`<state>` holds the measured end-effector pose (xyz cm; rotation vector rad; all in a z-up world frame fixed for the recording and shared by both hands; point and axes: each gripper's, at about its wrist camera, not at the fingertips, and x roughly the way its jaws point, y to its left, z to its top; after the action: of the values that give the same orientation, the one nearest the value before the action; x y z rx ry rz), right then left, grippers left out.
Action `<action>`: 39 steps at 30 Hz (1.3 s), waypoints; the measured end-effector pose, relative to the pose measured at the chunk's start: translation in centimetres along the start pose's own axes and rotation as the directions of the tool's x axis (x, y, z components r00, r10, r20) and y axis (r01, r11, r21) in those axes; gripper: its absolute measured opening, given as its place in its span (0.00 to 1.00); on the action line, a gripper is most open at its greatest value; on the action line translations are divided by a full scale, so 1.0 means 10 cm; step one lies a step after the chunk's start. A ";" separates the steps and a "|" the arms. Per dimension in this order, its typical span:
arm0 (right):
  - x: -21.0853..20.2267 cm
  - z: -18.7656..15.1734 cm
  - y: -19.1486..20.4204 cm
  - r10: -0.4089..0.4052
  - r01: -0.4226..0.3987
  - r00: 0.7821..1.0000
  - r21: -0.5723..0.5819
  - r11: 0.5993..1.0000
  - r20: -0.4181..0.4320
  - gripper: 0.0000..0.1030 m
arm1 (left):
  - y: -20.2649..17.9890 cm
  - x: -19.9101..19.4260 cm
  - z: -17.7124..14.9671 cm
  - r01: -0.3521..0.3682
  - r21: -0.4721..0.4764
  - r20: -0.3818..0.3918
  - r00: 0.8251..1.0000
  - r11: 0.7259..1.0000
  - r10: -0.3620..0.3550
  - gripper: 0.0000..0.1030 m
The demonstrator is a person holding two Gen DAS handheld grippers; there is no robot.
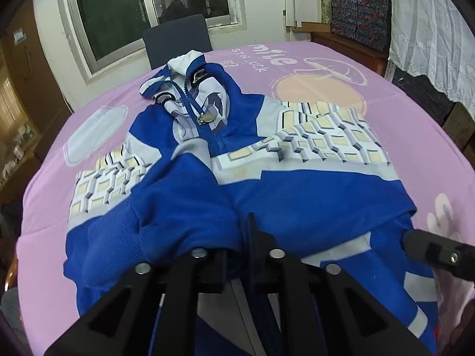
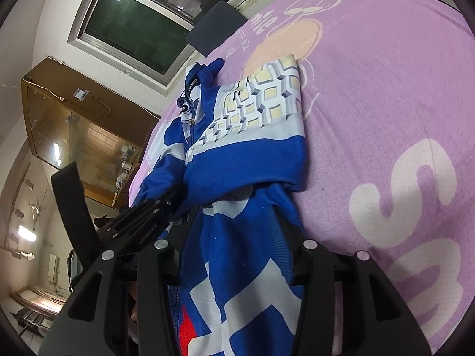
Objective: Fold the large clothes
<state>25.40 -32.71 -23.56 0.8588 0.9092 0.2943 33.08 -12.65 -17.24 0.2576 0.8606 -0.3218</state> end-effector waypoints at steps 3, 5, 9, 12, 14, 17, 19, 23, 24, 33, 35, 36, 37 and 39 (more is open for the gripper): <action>0.01 0.00 0.01 -0.007 0.007 1.000 -0.011 1.000 -0.001 0.44 | 0.15 -0.20 -0.03 0.079 -0.054 0.031 0.997 0.995 -0.078 0.43; 0.01 0.00 0.03 -0.011 0.011 1.000 -0.020 1.000 0.002 0.44 | 0.27 -0.36 -0.06 0.103 -0.081 0.063 0.993 0.991 -0.098 0.50; -0.01 -0.03 0.09 -0.030 0.031 0.999 -0.051 0.998 0.019 0.45 | 0.73 -0.64 -0.17 0.085 -0.179 0.132 0.989 0.980 -0.062 0.73; -0.04 -0.05 0.17 -0.043 0.047 0.998 -0.102 0.994 0.047 0.48 | 1.20 -0.72 -0.25 0.079 -0.304 0.154 0.988 0.949 -0.033 0.73; -0.06 -0.07 0.24 -0.052 0.060 0.997 -0.130 0.990 0.064 0.49 | 1.48 -0.70 -0.30 0.118 -0.383 0.162 0.985 0.916 -0.059 0.73; -0.06 -0.10 0.46 -0.053 0.065 0.996 -0.199 0.978 0.065 0.49 | 1.69 -0.50 -0.29 0.004 -0.405 0.084 0.996 0.914 0.033 0.73; 0.01 -0.12 0.71 -0.064 0.073 0.997 -0.273 0.959 0.042 0.49 | 1.80 -0.34 -0.31 -0.068 -0.426 0.028 0.996 0.902 0.088 0.73; 0.30 -0.26 1.32 -0.118 0.105 0.993 -0.466 0.878 0.001 0.50 | 1.97 0.01 -0.42 -0.058 -0.493 -0.037 0.998 0.868 0.046 0.72; 0.39 -0.32 1.47 -0.145 0.125 0.989 -0.521 0.844 0.004 0.50 | 1.96 0.07 -0.45 -0.066 -0.480 -0.039 0.998 0.875 0.054 0.73; 1.37 -0.82 2.18 -0.354 0.304 0.921 -0.865 0.399 0.160 0.59 | 1.88 0.16 -0.42 -0.106 -0.366 -0.050 0.994 0.925 0.095 0.77; 1.51 -0.85 2.17 -0.375 0.330 0.905 -0.885 0.329 0.198 0.58 | 1.87 0.16 -0.41 -0.110 -0.361 -0.053 0.994 0.926 0.098 0.77; 1.57 -0.84 2.16 -0.386 0.345 0.897 -0.888 0.303 0.217 0.58 | 1.87 0.16 -0.41 -0.111 -0.360 -0.053 0.994 0.926 0.098 0.77; 1.62 -0.83 2.15 -0.389 0.353 0.893 -0.888 0.295 0.226 0.58 | 1.88 0.16 -0.41 -0.109 -0.360 -0.054 0.994 0.927 0.096 0.77; 1.65 -0.77 2.12 -0.387 0.359 0.893 -0.882 0.307 0.229 0.48 | 1.89 0.16 -0.41 -0.105 -0.359 -0.054 0.994 0.927 0.092 0.78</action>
<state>31.75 -5.85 -19.36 -0.4356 0.7712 0.3345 38.38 5.95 -19.30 -0.0372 0.9218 -0.0602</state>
